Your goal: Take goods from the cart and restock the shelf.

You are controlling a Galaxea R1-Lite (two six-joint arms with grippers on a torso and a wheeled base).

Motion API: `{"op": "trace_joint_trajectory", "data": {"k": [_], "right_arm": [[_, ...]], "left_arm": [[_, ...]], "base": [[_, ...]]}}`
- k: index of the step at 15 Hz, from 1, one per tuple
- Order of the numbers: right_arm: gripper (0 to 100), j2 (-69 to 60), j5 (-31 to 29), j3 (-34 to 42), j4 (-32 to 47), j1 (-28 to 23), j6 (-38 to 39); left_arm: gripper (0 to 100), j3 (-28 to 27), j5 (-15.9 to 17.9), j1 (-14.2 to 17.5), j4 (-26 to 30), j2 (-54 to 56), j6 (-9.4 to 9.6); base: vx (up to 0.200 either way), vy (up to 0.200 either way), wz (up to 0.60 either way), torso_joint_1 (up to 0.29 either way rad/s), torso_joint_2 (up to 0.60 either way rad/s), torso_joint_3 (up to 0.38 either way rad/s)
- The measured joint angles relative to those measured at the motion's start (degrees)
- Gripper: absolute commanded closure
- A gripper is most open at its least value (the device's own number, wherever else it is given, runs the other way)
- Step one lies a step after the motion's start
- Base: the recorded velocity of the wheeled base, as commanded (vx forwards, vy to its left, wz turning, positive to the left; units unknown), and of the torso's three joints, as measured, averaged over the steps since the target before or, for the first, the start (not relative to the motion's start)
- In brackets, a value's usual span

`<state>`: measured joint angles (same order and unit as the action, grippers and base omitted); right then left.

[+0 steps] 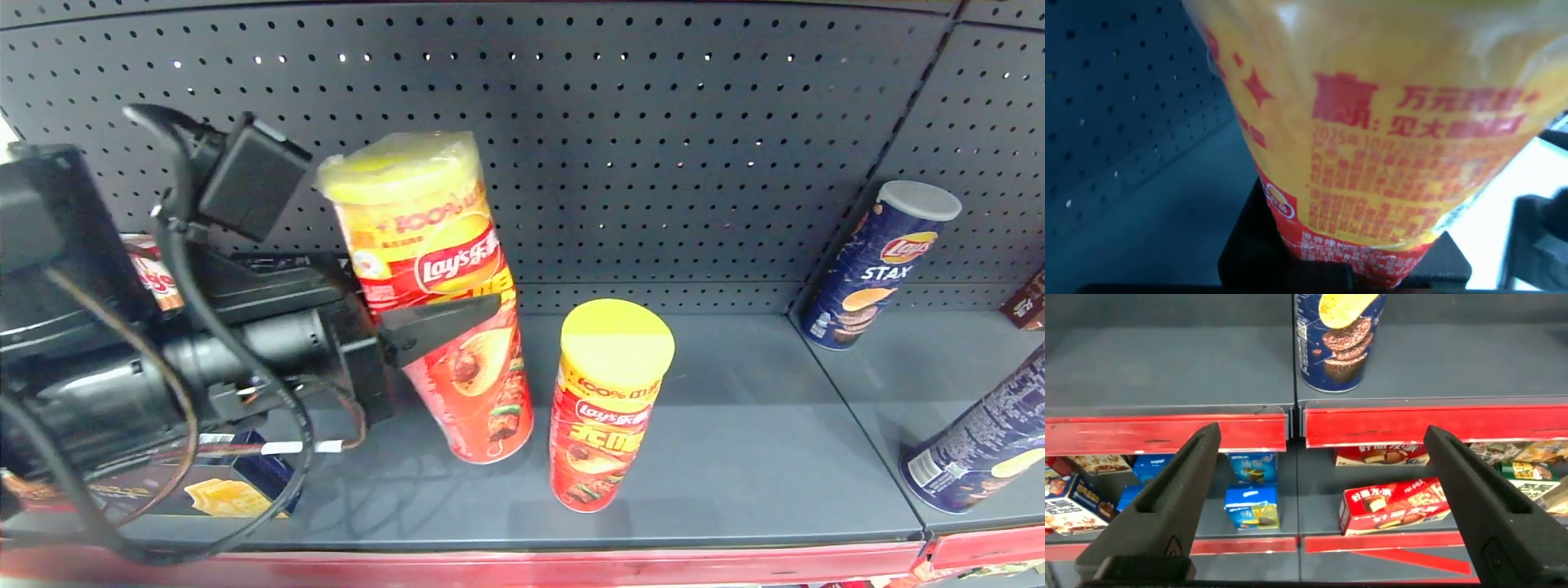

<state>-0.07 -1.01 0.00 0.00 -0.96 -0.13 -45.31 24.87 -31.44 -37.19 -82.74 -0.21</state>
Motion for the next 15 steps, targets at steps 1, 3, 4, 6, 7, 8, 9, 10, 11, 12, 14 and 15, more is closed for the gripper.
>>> {"op": "trace_joint_trajectory", "data": {"k": [1, 3, 4, 6, 7, 8, 9, 10, 11, 12, 14, 15], "right_arm": [[0, 0.00, 0.01, 0.00, 0.00, 0.00, 0.00], [0, 0.00, 0.01, 0.00, 0.00, 0.00, -0.02], [0, 0.00, 0.00, 0.00, 0.00, 0.00, -0.02], [0, 0.00, 0.00, 0.00, 0.00, 0.00, -0.02], [0, 0.00, 0.01, 0.00, 0.00, 0.00, -0.02], [0, 0.00, 0.01, 0.00, 0.00, 0.00, -0.02], [0, 0.00, 0.01, 0.00, 0.00, 0.00, -0.02], [0, 0.00, 0.01, 0.00, 0.00, 0.00, -0.02], [0, 0.00, 0.04, 0.00, 0.00, 0.00, -0.02], [0, 0.00, 0.01, 0.00, 0.00, -0.02, -0.02], [0, 0.00, -0.02, 0.00, 0.00, 0.00, -0.02], [0, 0.00, 0.00, 0.00, 0.00, 0.00, 0.00]], "left_arm": [[100, -3.39, 0.06, 0.71, 0.06, -2.93, 0.10], [100, -10.56, 0.59, 2.76, 0.85, -8.89, 1.82], [100, -13.75, 1.24, 4.18, 1.21, -12.15, 3.82], [100, -18.82, 3.01, 6.53, 1.80, -17.59, 7.49], [100, -20.94, 3.73, 7.13, 2.11, -20.04, 8.91], [100, -22.71, 4.57, 7.35, 2.33, -22.16, 10.03], [100, -24.34, 5.92, 7.49, 2.33, -24.02, 10.80], [100, -25.60, 8.36, 7.50, 2.35, -25.59, 11.02], [100, -26.79, 10.22, 7.49, 2.35, -26.77, 11.12], [100, -28.17, 11.04, 7.49, 2.35, -28.06, 11.40], [100, -30.84, 11.31, 7.50, 2.51, -30.63, 12.41], [100, -31.94, 11.34, 7.55, 2.55, -31.76, 13.15]], "base": [[0.000, 0.000, 0.00, 0.000, 0.00, 0.000], [0.000, 0.000, 0.00, 0.000, 0.00, 0.000], [0.000, 0.000, 0.00, 0.000, 0.00, 0.000], [0.000, 0.000, 0.00, 0.000, 0.00, 0.000], [0.000, 0.000, 0.00, 0.000, 0.00, 0.000], [0.000, 0.000, 0.00, 0.000, 0.00, 0.000], [0.000, 0.000, 0.00, 0.000, 0.00, 0.000], [0.000, 0.000, 0.00, 0.000, 0.00, 0.000], [0.000, 0.000, 0.00, 0.000, 0.00, 0.000], [0.000, 0.000, 0.00, 0.000, 0.00, 0.000], [0.000, 0.000, 0.00, 0.000, 0.00, 0.000], [0.000, 0.000, 0.00, 0.000, 0.00, 0.000]]}}
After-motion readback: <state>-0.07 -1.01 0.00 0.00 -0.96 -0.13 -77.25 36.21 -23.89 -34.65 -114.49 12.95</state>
